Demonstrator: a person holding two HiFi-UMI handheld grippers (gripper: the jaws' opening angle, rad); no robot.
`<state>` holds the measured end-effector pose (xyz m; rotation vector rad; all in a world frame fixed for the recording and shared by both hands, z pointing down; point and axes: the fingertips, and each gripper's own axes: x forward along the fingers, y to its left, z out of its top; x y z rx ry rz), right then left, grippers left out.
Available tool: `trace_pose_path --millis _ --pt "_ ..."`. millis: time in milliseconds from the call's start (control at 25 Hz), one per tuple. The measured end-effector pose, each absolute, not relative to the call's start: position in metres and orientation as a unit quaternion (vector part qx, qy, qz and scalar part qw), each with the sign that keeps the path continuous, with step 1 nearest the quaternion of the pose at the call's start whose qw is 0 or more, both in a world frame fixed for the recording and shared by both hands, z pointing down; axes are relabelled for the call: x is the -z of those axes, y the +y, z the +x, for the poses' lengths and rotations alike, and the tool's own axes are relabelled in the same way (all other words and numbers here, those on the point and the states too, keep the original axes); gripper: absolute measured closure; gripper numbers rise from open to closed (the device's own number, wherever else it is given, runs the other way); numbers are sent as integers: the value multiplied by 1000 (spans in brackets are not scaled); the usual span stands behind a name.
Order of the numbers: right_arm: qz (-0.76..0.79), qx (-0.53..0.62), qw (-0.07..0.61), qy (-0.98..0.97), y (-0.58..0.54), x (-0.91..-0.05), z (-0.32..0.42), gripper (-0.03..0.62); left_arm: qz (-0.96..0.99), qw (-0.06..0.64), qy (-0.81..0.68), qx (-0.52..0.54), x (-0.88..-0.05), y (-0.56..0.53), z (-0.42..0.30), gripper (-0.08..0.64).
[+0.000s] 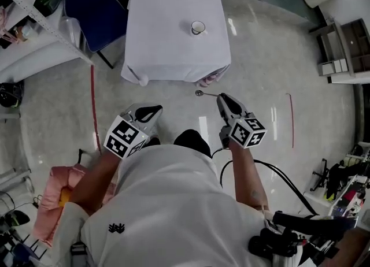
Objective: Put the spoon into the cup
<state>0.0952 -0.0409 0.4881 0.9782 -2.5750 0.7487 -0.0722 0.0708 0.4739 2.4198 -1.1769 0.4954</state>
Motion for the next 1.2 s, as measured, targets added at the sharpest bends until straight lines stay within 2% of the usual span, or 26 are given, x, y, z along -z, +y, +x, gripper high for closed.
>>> trace_pose_path --millis 400,760,1200 --pt "367 -268 136 -880 -139 -492 54 541 863 215 -430 -156 -480 10 -118 551" --pt "381 -263 142 -875 -284 -521 31 541 837 214 -474 -172 -469 -94 -165 551" --pt "367 -296 166 -866 -426 -591 10 541 814 233 -496 -192 -467 -217 -160 551"
